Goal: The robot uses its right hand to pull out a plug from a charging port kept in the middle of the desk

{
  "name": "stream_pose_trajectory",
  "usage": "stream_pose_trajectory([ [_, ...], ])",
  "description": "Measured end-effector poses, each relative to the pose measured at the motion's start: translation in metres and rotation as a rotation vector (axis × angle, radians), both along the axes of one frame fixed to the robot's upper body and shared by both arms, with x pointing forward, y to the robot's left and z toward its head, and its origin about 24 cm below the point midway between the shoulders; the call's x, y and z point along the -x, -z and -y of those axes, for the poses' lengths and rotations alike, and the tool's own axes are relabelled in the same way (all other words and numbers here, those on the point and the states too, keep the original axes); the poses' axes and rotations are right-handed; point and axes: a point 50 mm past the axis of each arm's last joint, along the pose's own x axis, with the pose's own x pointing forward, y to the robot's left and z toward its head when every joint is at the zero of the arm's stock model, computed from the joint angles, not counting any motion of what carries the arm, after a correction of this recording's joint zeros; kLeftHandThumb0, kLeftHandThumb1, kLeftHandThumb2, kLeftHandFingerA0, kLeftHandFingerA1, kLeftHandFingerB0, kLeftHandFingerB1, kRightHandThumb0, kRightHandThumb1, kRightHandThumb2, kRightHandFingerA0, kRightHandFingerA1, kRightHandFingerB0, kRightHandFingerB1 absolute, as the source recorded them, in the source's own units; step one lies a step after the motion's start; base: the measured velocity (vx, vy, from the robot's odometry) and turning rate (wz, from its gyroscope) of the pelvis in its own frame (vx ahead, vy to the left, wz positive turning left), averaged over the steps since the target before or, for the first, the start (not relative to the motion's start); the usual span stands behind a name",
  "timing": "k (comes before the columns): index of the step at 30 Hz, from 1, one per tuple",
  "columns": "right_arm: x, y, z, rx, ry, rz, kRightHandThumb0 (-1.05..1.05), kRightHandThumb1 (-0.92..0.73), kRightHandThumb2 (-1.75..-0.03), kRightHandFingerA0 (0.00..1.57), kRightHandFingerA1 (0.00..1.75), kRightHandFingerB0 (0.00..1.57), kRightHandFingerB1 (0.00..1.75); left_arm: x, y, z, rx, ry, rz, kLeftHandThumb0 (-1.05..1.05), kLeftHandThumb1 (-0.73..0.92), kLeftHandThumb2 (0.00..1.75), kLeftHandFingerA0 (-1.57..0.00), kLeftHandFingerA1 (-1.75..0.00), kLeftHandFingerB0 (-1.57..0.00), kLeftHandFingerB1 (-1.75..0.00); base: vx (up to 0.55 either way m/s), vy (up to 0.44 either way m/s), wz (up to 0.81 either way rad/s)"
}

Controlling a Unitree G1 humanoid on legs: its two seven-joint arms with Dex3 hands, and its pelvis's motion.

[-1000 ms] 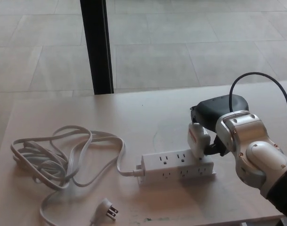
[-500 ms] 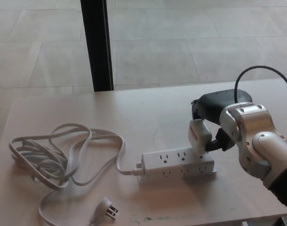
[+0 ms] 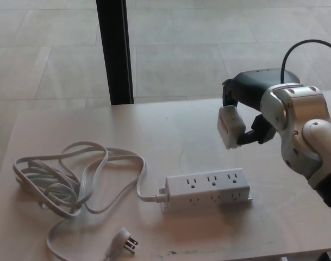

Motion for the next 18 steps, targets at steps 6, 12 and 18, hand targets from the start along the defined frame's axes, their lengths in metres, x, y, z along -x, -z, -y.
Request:
stream_pose_trajectory([
  [6,-0.002,-0.004,0.026,0.036,0.065,0.003,-0.43,-0.7,-0.76,0.84,1.69,0.67,1.19,0.001,0.0,0.0,-0.001,0.0,-0.004,-0.8,0.92,0.82,-0.69,-0.53,-0.45,-0.42,0.0,0.0,0.0],
  [12,-0.002,0.008,0.074,0.111,0.182,-0.046,-0.42,-0.65,-0.79,0.84,1.62,0.61,0.63,0.003,0.0,-0.001,-0.003,-0.003,-0.004,-0.79,0.92,0.82,-0.69,-0.53,-0.45,-0.41,0.0,0.0,0.0],
  [18,0.006,0.038,0.099,0.159,0.226,-0.114,-0.42,-0.68,-0.74,0.83,1.66,0.7,0.96,0.002,-0.001,-0.001,-0.003,0.0,-0.001,-0.8,0.92,0.8,-0.71,-0.5,-0.48,-0.39,0.0,0.0,0.0],
])
